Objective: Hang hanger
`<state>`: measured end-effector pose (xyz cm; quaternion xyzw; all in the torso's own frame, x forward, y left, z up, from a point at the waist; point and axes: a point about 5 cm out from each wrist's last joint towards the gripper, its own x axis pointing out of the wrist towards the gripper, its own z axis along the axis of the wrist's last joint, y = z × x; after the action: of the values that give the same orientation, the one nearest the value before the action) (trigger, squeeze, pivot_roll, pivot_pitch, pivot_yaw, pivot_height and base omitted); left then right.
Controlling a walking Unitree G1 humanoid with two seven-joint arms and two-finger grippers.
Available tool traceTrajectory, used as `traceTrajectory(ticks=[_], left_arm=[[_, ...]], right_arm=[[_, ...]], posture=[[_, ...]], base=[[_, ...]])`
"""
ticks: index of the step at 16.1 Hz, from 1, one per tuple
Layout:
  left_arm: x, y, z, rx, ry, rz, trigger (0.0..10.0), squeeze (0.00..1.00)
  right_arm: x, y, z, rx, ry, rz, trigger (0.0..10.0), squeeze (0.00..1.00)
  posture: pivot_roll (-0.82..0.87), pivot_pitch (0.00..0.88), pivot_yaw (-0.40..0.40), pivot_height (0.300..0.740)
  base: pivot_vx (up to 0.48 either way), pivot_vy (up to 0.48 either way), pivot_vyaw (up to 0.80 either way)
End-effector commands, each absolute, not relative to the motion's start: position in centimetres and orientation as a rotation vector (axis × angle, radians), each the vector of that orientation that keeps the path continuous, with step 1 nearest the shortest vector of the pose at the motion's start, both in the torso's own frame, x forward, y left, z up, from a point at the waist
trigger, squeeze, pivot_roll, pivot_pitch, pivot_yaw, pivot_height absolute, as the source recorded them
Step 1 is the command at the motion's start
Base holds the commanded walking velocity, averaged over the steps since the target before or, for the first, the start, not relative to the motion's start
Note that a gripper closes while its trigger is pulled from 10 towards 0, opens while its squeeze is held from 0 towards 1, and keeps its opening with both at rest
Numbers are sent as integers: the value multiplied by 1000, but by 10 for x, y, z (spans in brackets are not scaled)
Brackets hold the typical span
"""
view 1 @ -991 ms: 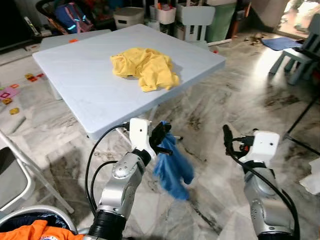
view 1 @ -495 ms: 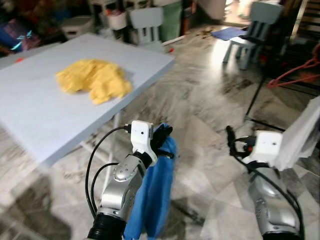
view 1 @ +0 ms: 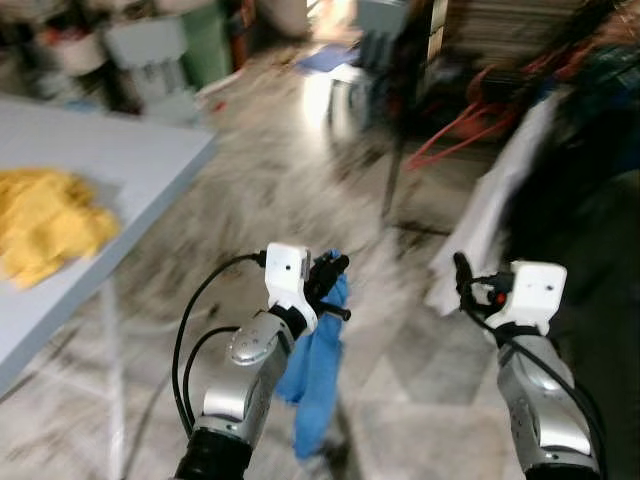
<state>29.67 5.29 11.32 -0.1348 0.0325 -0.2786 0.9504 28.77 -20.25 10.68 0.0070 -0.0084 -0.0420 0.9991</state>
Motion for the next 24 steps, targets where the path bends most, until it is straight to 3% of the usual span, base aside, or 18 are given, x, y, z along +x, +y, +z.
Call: traceTrajectory(ticks=[1,9,12,24], left_arm=[[293,47,113,-319,71,-557,10000,0],[299,84,94,-235,139,-372,10000,0],[295,82,87,-235,174,-363,10000,0],[285,76,82,-219,201,-439,10000,0]], right_arm=[[288,-192,106,28,-14,-53,10000,0],[282,-186,95,92,38,-25,10000,0],[279,-178,90,60,56,-25,10000,0],[276,-181,89,62,69,-40,10000,0]], posture=[[-120,62,2,740],[-97,39,19,740],[-93,42,34,740],[-94,50,36,740]], base=[[266,0,0],[0,0,0],[0,0,0],[0,443,-407]])
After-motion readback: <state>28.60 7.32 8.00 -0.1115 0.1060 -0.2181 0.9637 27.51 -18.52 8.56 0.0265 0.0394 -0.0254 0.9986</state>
